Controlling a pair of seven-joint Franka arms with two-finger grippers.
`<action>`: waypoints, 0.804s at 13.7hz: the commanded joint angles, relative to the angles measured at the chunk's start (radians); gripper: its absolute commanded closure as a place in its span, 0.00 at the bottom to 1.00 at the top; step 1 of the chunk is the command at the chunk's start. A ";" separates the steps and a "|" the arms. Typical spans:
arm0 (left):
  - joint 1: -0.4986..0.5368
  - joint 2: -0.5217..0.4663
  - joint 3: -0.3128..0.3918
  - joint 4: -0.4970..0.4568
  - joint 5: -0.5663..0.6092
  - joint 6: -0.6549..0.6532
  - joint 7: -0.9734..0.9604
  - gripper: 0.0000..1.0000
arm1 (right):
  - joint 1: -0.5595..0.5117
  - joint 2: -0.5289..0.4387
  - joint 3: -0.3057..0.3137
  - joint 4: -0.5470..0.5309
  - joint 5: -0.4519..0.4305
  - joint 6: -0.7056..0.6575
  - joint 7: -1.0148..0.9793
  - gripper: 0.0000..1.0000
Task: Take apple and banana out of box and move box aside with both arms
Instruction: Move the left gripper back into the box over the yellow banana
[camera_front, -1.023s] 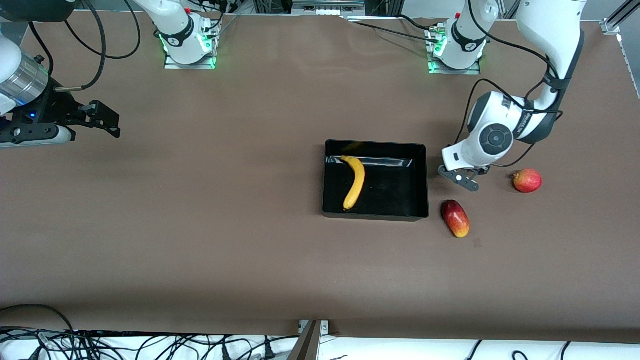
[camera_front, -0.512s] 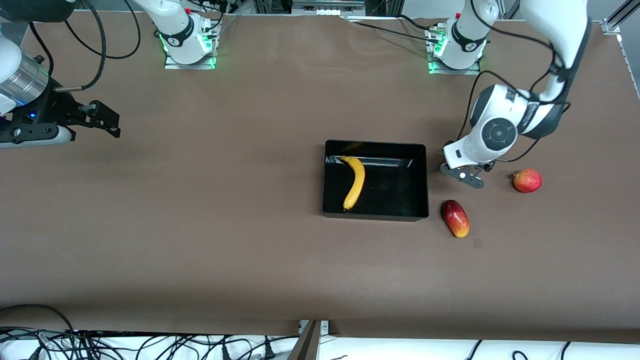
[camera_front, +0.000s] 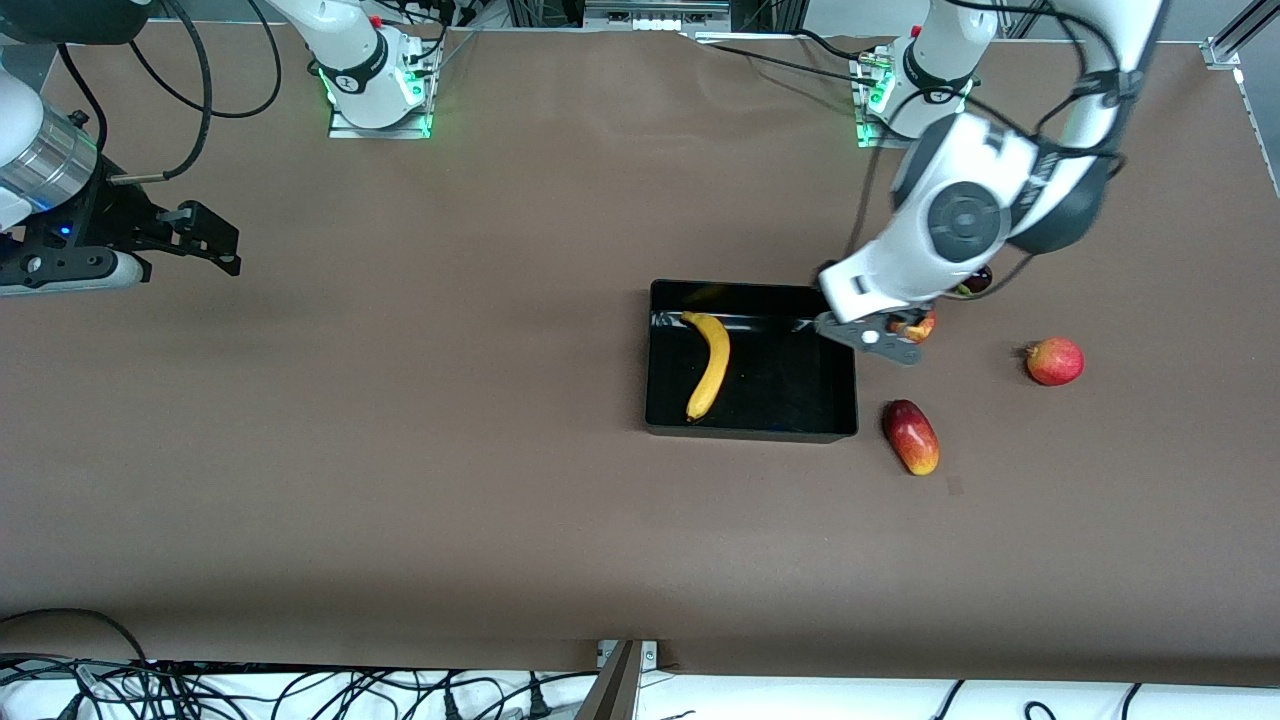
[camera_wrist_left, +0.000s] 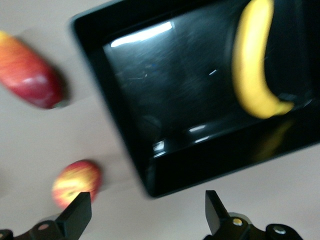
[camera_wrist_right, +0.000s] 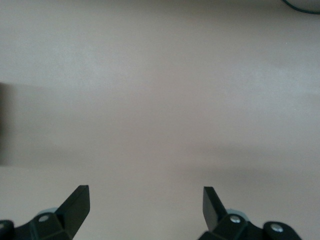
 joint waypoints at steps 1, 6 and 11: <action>-0.072 0.174 -0.032 0.158 -0.004 0.051 -0.220 0.00 | -0.015 0.004 0.013 0.016 0.000 -0.005 0.006 0.00; -0.147 0.319 -0.024 0.125 0.004 0.304 -0.429 0.00 | -0.015 0.004 0.013 0.016 0.000 -0.005 0.006 0.00; -0.191 0.394 -0.026 0.109 0.146 0.392 -0.561 0.00 | -0.015 0.004 0.013 0.016 0.000 -0.005 0.006 0.00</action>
